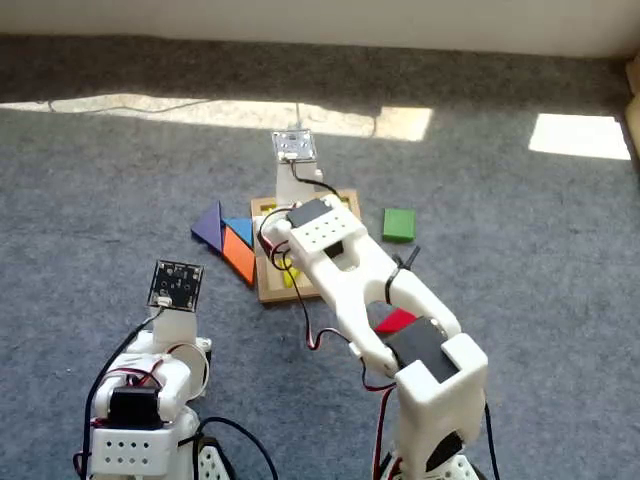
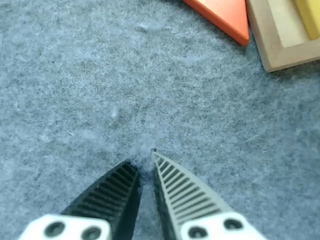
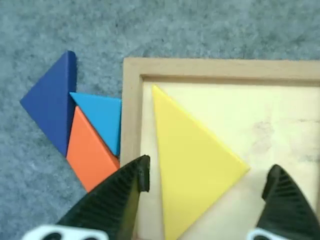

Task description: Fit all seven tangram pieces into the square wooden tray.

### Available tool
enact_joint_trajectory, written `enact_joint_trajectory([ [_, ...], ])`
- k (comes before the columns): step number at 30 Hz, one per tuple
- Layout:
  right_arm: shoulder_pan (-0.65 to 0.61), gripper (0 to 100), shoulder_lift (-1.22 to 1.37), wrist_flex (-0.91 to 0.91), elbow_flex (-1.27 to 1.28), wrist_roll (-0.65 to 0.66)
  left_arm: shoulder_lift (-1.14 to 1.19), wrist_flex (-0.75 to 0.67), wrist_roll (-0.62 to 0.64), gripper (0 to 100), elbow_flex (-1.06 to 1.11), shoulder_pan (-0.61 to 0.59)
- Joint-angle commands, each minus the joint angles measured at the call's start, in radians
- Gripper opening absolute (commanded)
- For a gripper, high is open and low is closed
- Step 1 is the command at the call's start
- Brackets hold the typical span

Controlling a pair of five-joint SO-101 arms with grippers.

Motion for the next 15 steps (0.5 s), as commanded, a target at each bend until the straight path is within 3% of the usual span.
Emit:
enact_joint_trajectory([
  [1,-0.016,38.2,-0.022,0.111,-0.14,0.031,-0.022,0.003,-0.003,1,0.021,-0.008],
  [5,0.019,34.0,-0.05,0.245,-0.242,0.127,-0.022,0.003,-0.003,1,0.021,-0.008],
  [12,0.113,3.6,-0.059,0.274,-0.277,0.296,-0.022,0.003,-0.003,1,0.021,-0.008],
  [15,0.143,2.7,-0.056,0.274,-0.272,0.321,-0.022,0.003,-0.003,1,0.021,-0.008],
])
